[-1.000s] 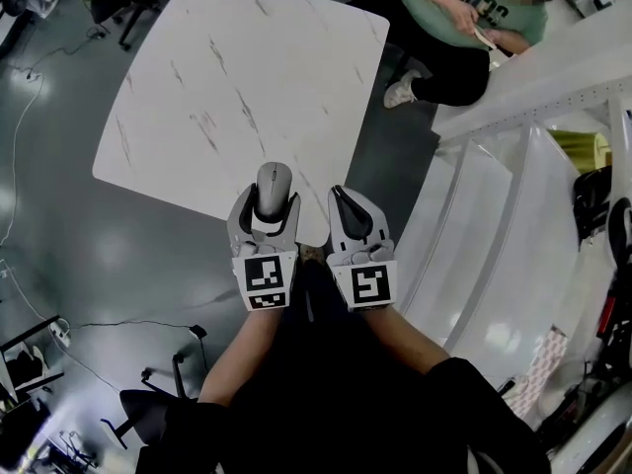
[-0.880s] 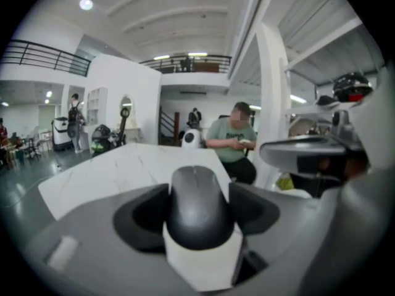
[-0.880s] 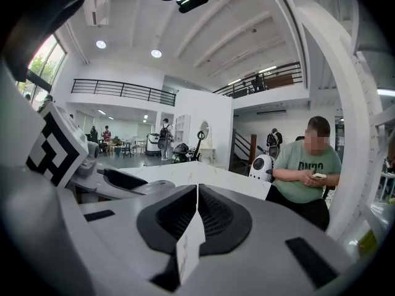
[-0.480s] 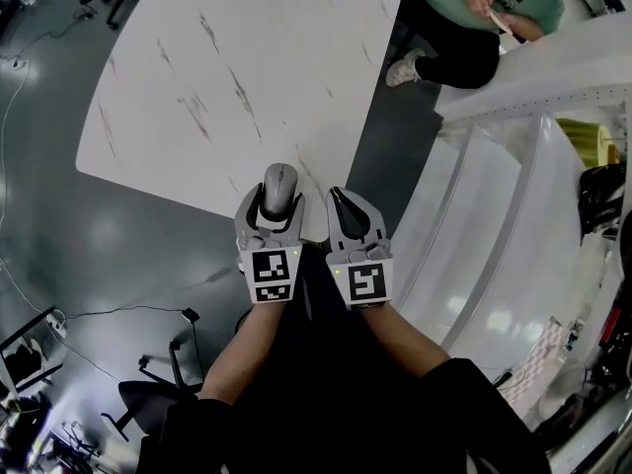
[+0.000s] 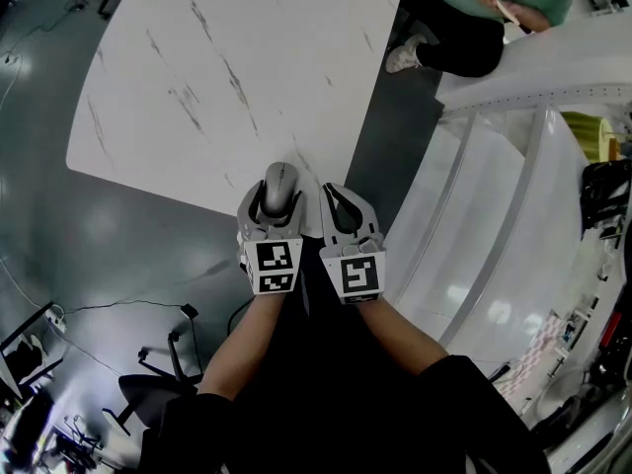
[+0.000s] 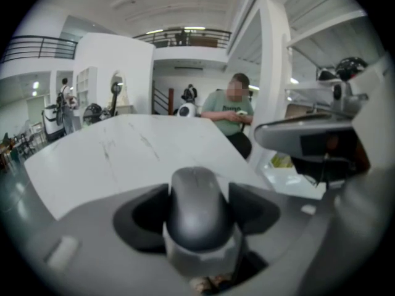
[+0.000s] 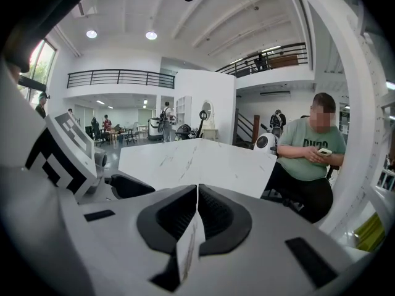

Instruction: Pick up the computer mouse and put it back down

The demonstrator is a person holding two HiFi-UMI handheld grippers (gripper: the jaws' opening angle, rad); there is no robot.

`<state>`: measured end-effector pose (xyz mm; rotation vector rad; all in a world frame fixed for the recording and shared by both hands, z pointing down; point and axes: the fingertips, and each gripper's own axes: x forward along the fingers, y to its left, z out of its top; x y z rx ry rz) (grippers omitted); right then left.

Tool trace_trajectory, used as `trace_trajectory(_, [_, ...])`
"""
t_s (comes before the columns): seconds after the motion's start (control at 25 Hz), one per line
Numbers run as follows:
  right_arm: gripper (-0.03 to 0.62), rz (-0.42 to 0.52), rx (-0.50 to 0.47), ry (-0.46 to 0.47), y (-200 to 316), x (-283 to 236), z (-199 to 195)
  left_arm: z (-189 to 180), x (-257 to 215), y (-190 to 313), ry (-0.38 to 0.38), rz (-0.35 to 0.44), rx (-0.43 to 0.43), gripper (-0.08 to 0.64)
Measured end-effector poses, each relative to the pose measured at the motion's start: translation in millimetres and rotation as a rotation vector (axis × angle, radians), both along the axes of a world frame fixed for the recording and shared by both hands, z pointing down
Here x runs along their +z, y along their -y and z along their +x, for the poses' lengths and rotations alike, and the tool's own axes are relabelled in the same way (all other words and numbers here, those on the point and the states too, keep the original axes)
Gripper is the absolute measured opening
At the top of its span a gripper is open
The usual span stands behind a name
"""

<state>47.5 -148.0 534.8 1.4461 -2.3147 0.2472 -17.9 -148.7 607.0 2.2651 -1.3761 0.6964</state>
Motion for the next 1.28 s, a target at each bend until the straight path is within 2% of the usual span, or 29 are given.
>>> trace_trajectory(0.52, [0.021,-0.020,-0.017,-0.001,-5.7,9.6,-4.3,4.9,14.5,-4.7,0.027,-0.057,0.030,0.315])
trace_trajectory(0.6, [0.020,-0.022,-0.016,0.000,-6.2,8.9,-4.5,6.5,14.2,-5.6,0.017,-0.062,0.033,0.345])
trace_trajectory(0.72, [0.020,-0.013,-0.015,0.003,-5.7,5.5,-4.7,8.2,13.8,-6.3,0.007,-0.069,0.033,0.354])
trace_trajectory(0.88, [0.021,-0.012,-0.012,0.008,-5.4,1.7,-4.2,3.8,6.0,-3.2,0.020,-0.040,0.022,0.356])
trace_trajectory(1.04, [0.020,0.006,-0.013,0.013,0.4,-8.2,-4.1,-1.2,-17.7,5.8,0.032,0.055,0.007,0.351])
trace_trajectory(1.28, [0.021,0.048,-0.008,0.022,0.9,-26.6,-2.6,-8.0,-66.9,9.8,0.009,0.182,-0.007,0.145])
